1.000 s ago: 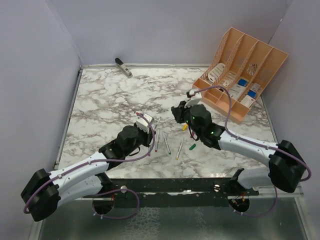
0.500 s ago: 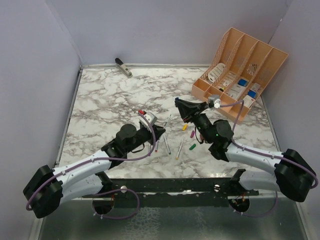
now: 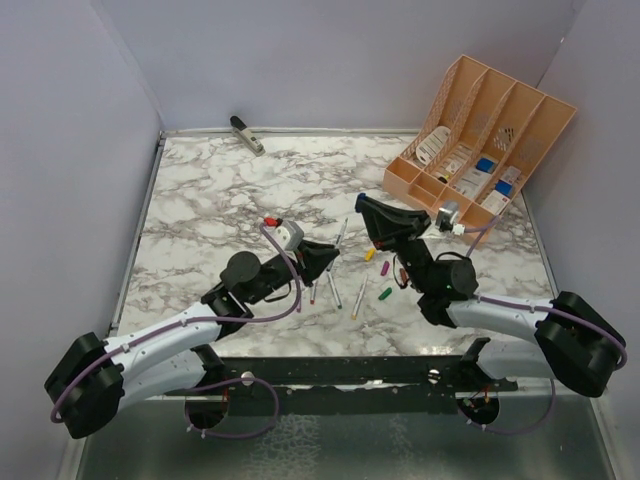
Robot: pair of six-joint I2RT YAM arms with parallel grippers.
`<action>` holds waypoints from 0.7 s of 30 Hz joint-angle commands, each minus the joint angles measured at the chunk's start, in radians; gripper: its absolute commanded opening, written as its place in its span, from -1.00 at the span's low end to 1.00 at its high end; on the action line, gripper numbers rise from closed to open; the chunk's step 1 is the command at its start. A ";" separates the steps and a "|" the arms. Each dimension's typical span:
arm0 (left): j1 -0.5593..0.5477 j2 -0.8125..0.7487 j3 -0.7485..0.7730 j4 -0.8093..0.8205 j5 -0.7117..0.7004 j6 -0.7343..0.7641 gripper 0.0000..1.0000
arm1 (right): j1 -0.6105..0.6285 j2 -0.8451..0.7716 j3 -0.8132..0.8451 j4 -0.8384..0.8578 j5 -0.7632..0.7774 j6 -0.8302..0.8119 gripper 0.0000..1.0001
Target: Insert the pens into the pen caps
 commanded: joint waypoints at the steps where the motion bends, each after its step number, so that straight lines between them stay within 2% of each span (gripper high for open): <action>1: -0.008 -0.029 -0.024 0.125 0.046 -0.018 -1.00 | 0.004 0.001 -0.012 0.130 -0.064 0.025 -0.97; 21: -0.020 0.019 -0.017 0.178 0.055 -0.009 -1.00 | 0.004 0.029 0.006 0.163 -0.117 0.068 -0.97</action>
